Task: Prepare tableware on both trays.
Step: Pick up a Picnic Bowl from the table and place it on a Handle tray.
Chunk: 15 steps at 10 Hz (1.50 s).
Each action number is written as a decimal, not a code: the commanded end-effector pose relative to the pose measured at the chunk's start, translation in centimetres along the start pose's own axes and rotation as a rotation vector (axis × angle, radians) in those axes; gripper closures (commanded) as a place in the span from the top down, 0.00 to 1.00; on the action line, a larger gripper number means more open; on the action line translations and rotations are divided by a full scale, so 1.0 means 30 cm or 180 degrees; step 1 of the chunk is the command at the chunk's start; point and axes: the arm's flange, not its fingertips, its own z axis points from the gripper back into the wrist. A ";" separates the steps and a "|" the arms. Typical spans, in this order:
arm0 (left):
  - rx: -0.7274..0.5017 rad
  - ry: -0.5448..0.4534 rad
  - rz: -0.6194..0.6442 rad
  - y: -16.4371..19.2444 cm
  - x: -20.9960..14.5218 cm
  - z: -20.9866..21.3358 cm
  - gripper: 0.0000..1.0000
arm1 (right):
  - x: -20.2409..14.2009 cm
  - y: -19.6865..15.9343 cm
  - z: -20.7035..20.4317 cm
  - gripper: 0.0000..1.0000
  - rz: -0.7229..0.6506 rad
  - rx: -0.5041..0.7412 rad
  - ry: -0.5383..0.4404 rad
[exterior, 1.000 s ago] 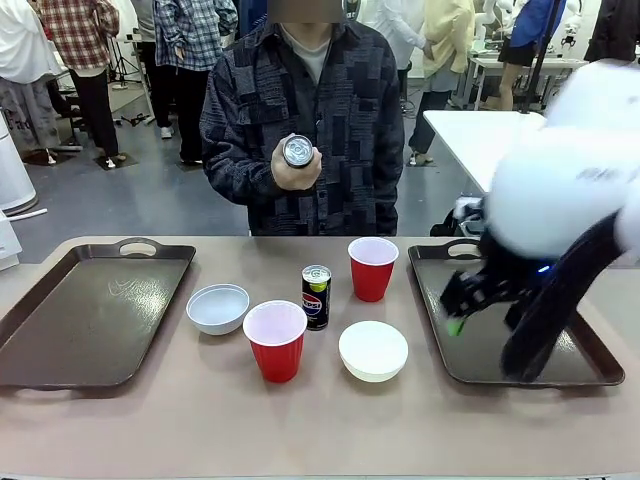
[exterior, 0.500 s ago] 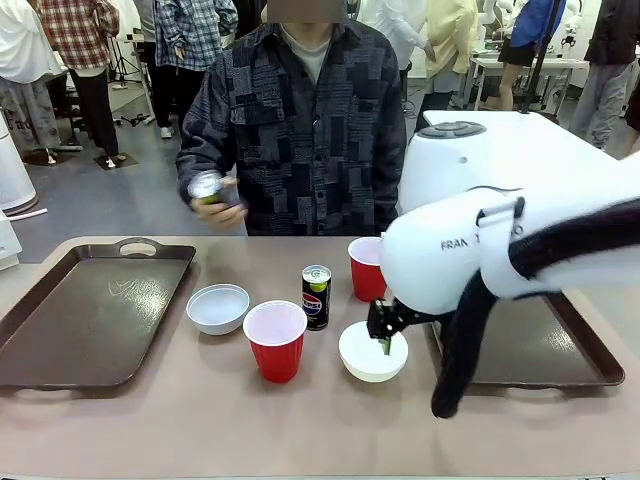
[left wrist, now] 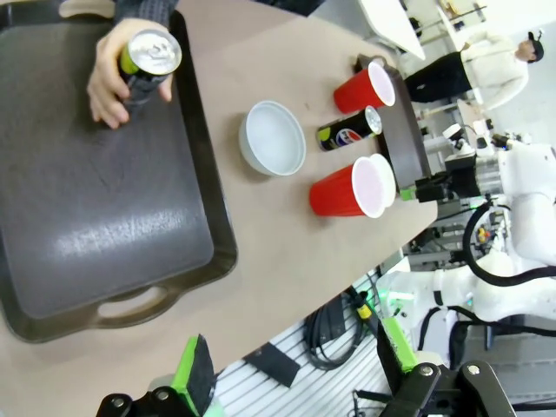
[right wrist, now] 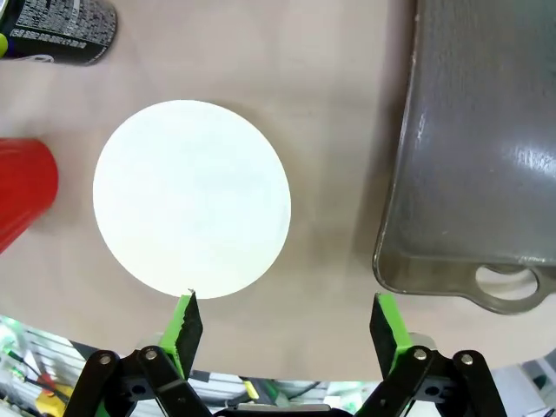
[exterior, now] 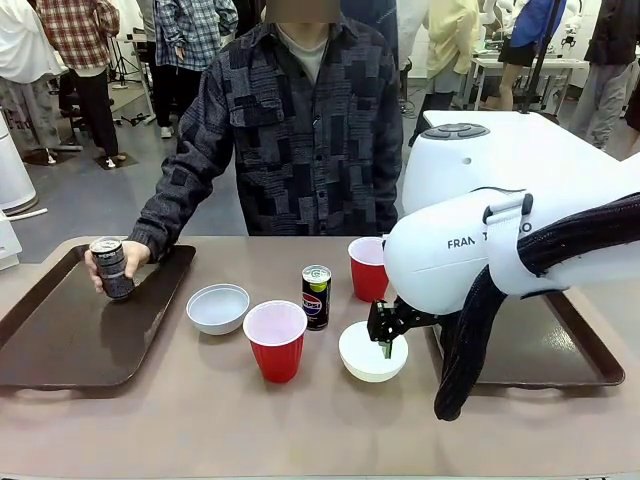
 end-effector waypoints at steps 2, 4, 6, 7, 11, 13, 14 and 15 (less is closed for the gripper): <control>-0.0067 -0.0024 0.0033 -0.004 0.003 0.004 1.00 | 0.032 0.011 -0.021 1.00 0.0022 0.0120 -0.0098; -0.0067 -0.0024 0.0033 -0.004 0.003 0.004 1.00 | 0.071 -0.006 -0.066 1.00 -0.0001 0.0352 -0.0198; -0.0067 -0.0024 0.0033 -0.004 0.003 0.004 1.00 | 0.112 -0.049 -0.130 0.89 -0.0066 0.0475 -0.0119; -0.0067 -0.0024 0.0033 -0.004 0.003 0.004 1.00 | 0.125 -0.064 -0.162 0.81 -0.0100 0.0478 -0.0006; -0.0067 -0.0024 0.0033 -0.004 0.003 0.004 1.00 | 0.121 -0.066 -0.161 0.00 -0.0050 0.0543 -0.0051; -0.0067 -0.0024 0.0033 -0.004 0.003 0.004 1.00 | 0.120 -0.058 -0.160 0.00 -0.0051 0.0540 -0.0054; -0.0067 -0.0024 0.0033 -0.004 0.003 0.004 1.00 | 0.119 -0.058 -0.159 0.00 -0.0054 0.0521 -0.0063; -0.0067 -0.0024 0.0033 -0.004 0.003 0.004 1.00 | 0.118 -0.056 -0.157 0.00 -0.0055 0.0502 -0.0071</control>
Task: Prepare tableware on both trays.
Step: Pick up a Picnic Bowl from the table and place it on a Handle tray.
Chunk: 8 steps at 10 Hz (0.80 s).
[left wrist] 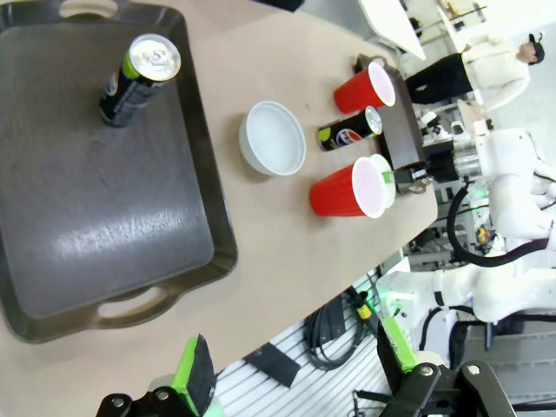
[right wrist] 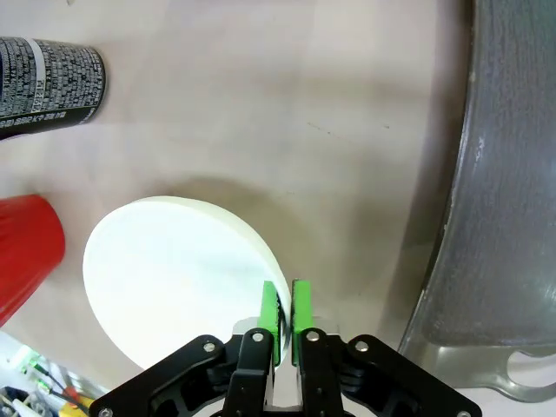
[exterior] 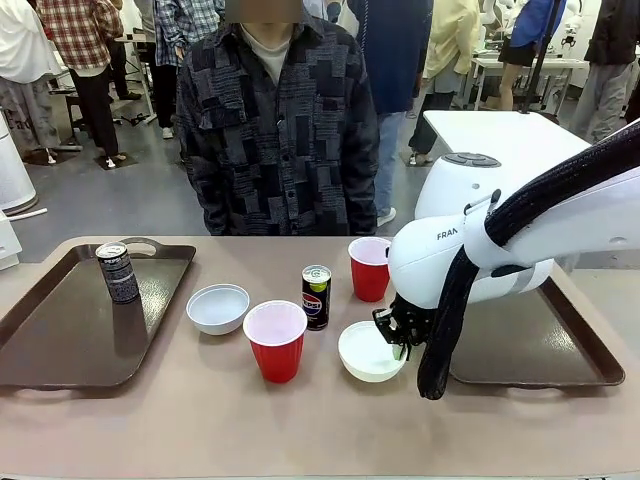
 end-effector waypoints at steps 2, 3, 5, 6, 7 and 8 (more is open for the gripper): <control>-0.0067 -0.0023 0.0031 -0.005 0.002 0.003 1.00 | -0.007 0.000 0.001 0.00 -0.0004 0.0006 -0.0034; -0.0067 -0.0023 0.0031 -0.005 0.002 0.003 1.00 | -0.010 -0.001 0.004 0.00 -0.0024 -0.0083 -0.0039; -0.0067 -0.0023 0.0031 -0.005 0.002 0.003 1.00 | -0.027 0.005 0.100 0.00 0.0042 -0.0142 0.0037; -0.0067 -0.0023 0.0031 -0.005 0.002 0.003 1.00 | -0.040 0.008 0.177 0.00 0.0089 -0.0114 0.0055; -0.0067 -0.0023 0.0031 -0.005 0.002 0.003 1.00 | -0.041 0.003 0.272 0.00 0.0083 -0.0040 -0.0030; -0.0067 -0.0023 0.0031 -0.005 0.002 0.003 1.00 | -0.030 -0.018 0.354 0.00 0.0026 0.0039 -0.0056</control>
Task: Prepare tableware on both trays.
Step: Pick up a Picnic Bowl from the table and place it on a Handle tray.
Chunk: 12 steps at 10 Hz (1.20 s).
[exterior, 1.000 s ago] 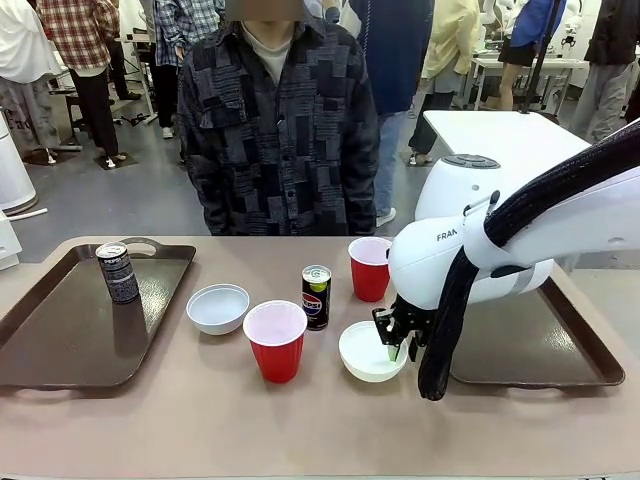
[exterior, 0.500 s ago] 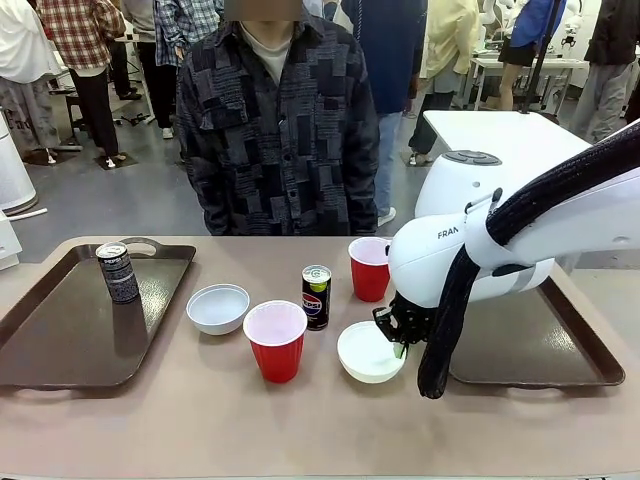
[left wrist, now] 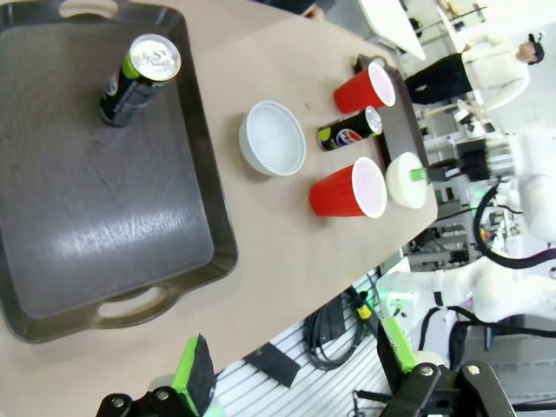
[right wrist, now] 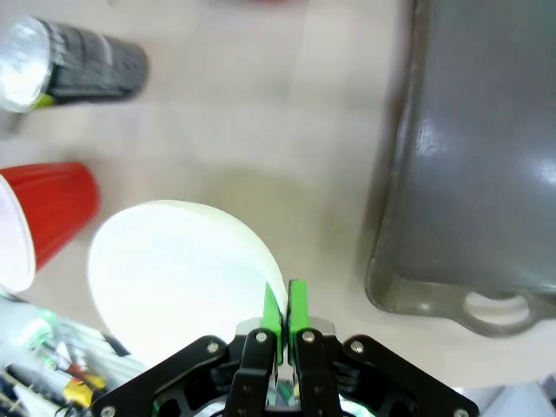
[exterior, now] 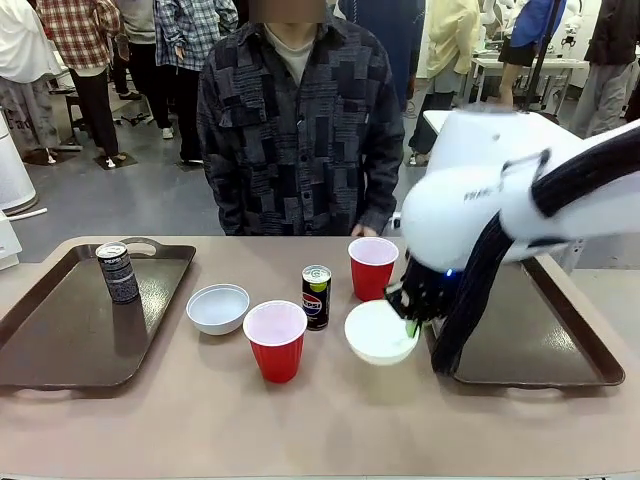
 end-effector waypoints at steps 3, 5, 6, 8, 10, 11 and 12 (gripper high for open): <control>-0.0067 -0.0024 0.0030 -0.005 0.002 0.003 1.00 | 0.104 -0.162 0.216 0.00 -0.0128 -0.0061 0.0016; -0.0067 -0.0024 0.0030 -0.005 0.002 0.003 1.00 | 0.175 -0.293 0.275 0.00 -0.0212 -0.0130 -0.0080; -0.0067 -0.0024 0.0030 -0.005 0.002 0.003 1.00 | 0.214 -0.360 0.281 0.00 -0.0399 -0.0205 -0.0197; -0.0067 -0.0024 0.0030 -0.005 0.002 0.003 1.00 | 0.269 -0.481 0.283 0.00 -0.0626 -0.0267 -0.0193; -0.0067 -0.0024 0.0030 -0.005 0.002 0.003 1.00 | 0.294 -0.547 0.274 0.00 -0.0834 -0.0310 -0.0185; -0.0067 -0.0024 0.0030 -0.005 0.002 0.003 1.00 | 0.293 -0.568 0.261 0.00 -0.0948 -0.0402 -0.0204; -0.0067 -0.0024 0.0030 -0.005 0.002 0.003 1.00 | 0.299 -0.580 0.256 0.00 -0.1274 -0.0390 -0.0258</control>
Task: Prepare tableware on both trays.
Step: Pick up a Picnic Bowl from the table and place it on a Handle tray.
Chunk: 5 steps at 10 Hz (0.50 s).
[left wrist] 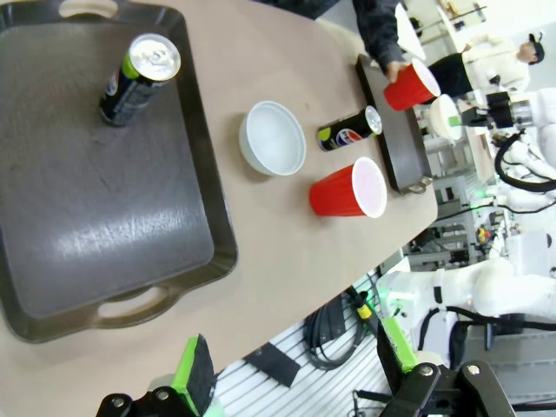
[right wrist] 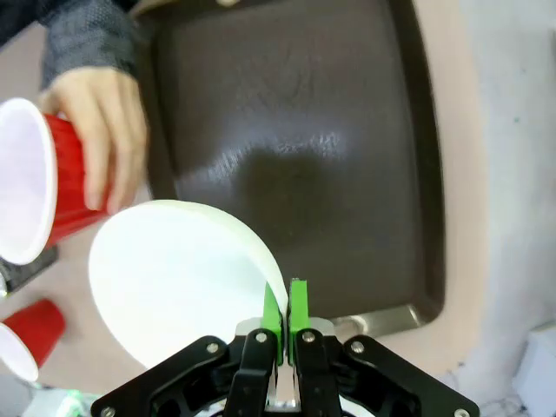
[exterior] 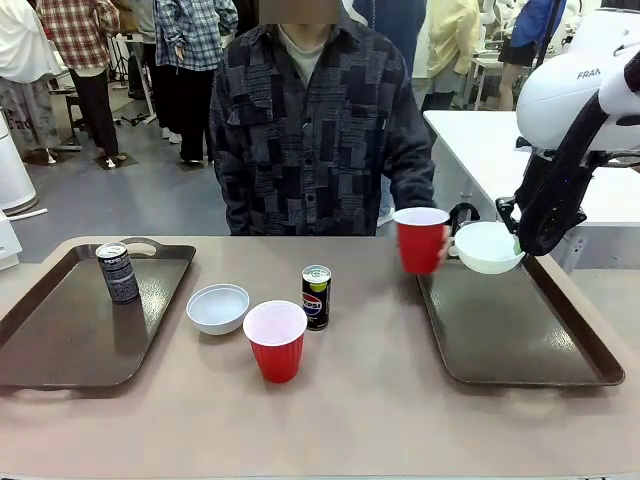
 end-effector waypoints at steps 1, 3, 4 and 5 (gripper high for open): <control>-0.0069 -0.0025 0.0031 -0.004 0.002 0.004 1.00 | -0.008 0.009 0.007 0.00 0.0175 0.0019 0.0011; -0.0069 -0.0025 0.0031 -0.004 0.002 0.004 1.00 | -0.359 -0.031 0.012 0.04 0.0634 -0.0223 -0.0553; -0.0069 -0.0025 0.0031 -0.004 0.002 0.004 1.00 | -0.455 -0.070 0.049 0.04 0.0635 -0.0051 -0.0772; -0.0069 -0.0025 0.0031 -0.004 0.002 0.004 1.00 | -0.407 -0.076 0.057 0.04 0.0389 -0.0096 -0.0719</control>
